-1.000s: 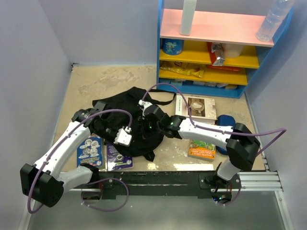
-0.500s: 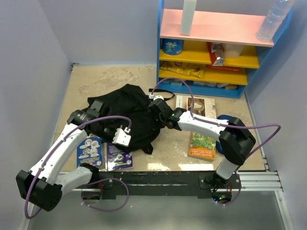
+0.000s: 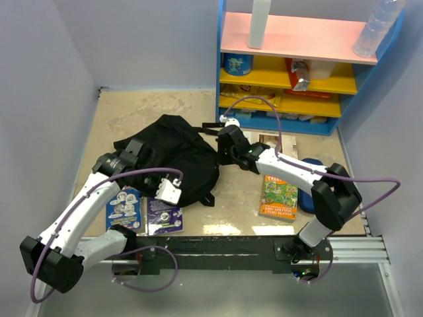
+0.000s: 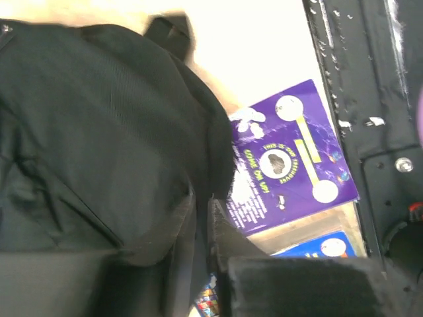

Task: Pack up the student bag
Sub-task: Unzip the student bag at the center of the board.

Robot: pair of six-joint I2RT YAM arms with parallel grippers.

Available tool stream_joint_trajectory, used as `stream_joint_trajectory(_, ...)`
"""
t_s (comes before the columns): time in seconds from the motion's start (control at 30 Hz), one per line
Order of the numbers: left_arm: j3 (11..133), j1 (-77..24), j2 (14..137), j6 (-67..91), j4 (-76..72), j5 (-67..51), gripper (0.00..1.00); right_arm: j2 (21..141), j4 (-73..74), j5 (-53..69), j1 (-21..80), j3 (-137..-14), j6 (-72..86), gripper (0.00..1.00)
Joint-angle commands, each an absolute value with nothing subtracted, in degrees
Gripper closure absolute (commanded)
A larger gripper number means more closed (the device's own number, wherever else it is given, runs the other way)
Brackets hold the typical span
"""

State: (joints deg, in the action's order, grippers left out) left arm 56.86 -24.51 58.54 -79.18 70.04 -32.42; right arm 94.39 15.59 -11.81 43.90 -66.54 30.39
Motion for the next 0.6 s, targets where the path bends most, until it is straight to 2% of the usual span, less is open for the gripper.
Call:
stream_joint_trajectory(0.0,62.2,-24.5,62.6,-73.1,70.8,-33.7,0.57,89.8,10.8,-11.1,44.5,-61.7,32.2,1.0)
stream_joint_trajectory(0.03,64.0,-24.5,63.3,-72.3,70.7,-36.6,0.46,89.6,10.9,-10.9,46.8,-61.2,32.8,1.0)
stream_joint_trajectory(0.07,67.6,-24.5,63.9,-71.2,69.8,-38.2,0.27,89.6,11.0,-10.7,48.1,-60.9,33.7,1.0)
stream_joint_trajectory(0.1,69.2,-24.6,65.1,-69.1,69.5,-39.7,0.22,89.6,11.1,-10.7,49.0,-60.3,34.4,1.0)
stream_joint_trajectory(0.23,75.0,-24.8,68.8,-62.2,67.2,-50.2,0.11,88.9,9.4,-7.9,51.9,-57.6,37.7,1.0)
stream_joint_trajectory(0.43,70.8,-32.5,74.4,-50.4,55.7,-52.6,0.11,86.6,9.6,-7.0,52.1,-56.4,38.5,1.0)
stream_joint_trajectory(0.53,67.9,-36.3,76.3,-49.1,51.7,-50.6,0.16,83.7,11.2,-7.3,52.0,-57.3,38.5,1.0)
stream_joint_trajectory(0.57,66.7,-36.6,76.7,-48.6,50.3,-49.9,0.2,82.8,11.9,-7.5,51.9,-57.7,38.6,1.0)
